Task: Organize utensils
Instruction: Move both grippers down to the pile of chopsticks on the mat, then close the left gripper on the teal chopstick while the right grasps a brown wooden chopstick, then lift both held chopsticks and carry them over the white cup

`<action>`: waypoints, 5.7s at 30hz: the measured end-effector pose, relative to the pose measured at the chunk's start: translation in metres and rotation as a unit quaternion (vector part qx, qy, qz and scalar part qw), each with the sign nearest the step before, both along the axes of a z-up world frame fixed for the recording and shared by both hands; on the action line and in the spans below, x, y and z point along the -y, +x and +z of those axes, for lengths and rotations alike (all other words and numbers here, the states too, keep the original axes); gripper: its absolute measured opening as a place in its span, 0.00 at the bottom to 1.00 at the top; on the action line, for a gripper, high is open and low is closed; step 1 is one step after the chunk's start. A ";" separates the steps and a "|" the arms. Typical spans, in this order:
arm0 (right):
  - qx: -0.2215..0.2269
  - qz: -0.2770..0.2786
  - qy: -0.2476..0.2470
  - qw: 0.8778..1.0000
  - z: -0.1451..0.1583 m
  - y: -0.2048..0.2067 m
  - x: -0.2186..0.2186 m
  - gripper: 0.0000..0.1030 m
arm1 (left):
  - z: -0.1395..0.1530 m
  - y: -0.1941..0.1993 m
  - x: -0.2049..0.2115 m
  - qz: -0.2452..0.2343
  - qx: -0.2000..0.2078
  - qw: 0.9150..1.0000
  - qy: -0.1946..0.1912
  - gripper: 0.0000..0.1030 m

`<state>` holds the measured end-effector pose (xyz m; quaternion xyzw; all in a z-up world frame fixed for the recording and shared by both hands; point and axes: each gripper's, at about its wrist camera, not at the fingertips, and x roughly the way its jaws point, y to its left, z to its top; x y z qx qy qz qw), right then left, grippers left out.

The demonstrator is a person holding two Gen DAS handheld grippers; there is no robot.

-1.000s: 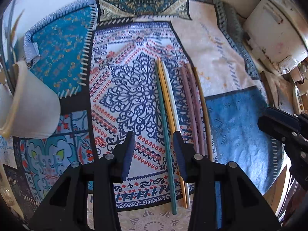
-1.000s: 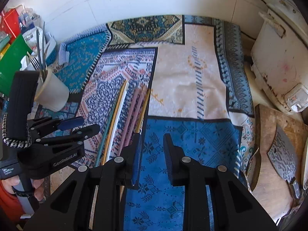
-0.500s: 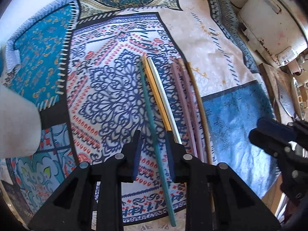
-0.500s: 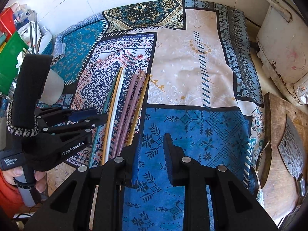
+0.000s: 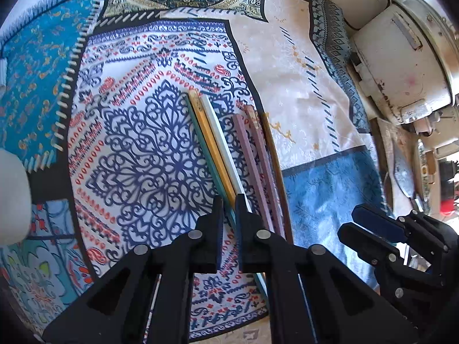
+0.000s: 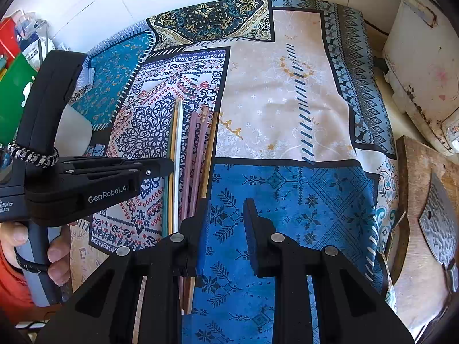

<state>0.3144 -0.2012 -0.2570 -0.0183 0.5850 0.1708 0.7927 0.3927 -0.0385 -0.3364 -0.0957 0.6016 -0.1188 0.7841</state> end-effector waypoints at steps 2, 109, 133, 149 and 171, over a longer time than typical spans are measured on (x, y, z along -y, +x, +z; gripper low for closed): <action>-0.008 -0.002 0.009 1.000 -0.003 0.003 0.000 0.21 | 0.000 0.001 0.001 -0.001 -0.002 1.000 0.005 0.00; 0.034 -0.030 0.084 0.995 0.013 0.020 -0.005 0.06 | 0.036 -0.020 0.008 -0.022 0.050 0.996 0.075 0.00; 0.155 -0.051 0.100 0.981 0.100 -0.011 0.025 0.06 | 0.000 -0.005 0.034 -0.023 0.015 0.991 0.134 0.04; 0.184 -0.026 0.098 0.978 0.125 -0.013 0.010 0.06 | 0.063 -0.045 -0.005 0.028 0.106 0.989 0.095 0.03; 0.227 0.017 0.108 0.968 0.170 -0.018 -0.060 0.06 | 0.174 -0.113 -0.070 0.086 0.245 0.962 0.077 0.02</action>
